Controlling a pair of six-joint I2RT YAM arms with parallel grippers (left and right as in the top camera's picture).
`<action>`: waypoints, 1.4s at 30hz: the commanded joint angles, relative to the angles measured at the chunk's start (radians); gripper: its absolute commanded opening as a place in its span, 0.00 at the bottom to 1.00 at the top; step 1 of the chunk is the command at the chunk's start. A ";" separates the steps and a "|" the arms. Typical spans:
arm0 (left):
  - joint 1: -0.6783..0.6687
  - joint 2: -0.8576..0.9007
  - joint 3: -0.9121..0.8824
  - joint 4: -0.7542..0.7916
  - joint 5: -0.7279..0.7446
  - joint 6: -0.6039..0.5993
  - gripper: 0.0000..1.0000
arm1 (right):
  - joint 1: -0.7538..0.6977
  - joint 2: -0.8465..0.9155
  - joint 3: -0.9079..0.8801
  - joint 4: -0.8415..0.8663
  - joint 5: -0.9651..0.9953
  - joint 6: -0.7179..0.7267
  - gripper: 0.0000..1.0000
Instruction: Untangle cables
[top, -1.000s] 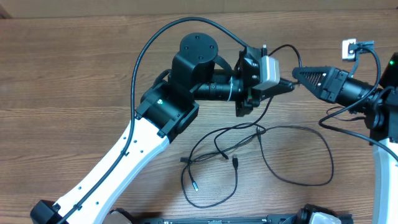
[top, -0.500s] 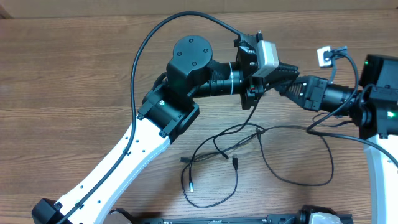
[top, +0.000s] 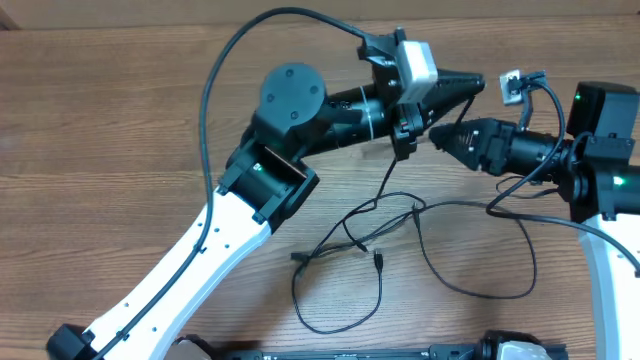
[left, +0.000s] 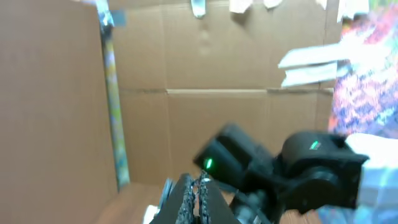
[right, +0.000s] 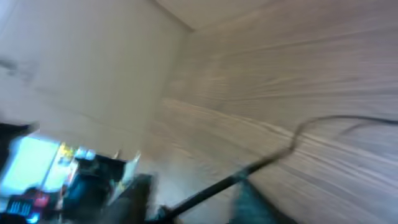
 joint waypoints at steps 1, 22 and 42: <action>0.001 -0.066 0.058 0.024 -0.037 -0.014 0.04 | 0.008 0.016 -0.018 0.036 0.117 -0.020 0.70; 0.135 -0.066 0.058 -0.111 -0.030 -0.063 0.04 | -0.079 0.015 -0.018 0.352 -0.030 -0.105 0.95; 0.144 -0.053 0.058 -0.121 -0.108 -0.206 0.04 | 0.137 0.015 -0.018 0.340 -0.315 -0.475 1.00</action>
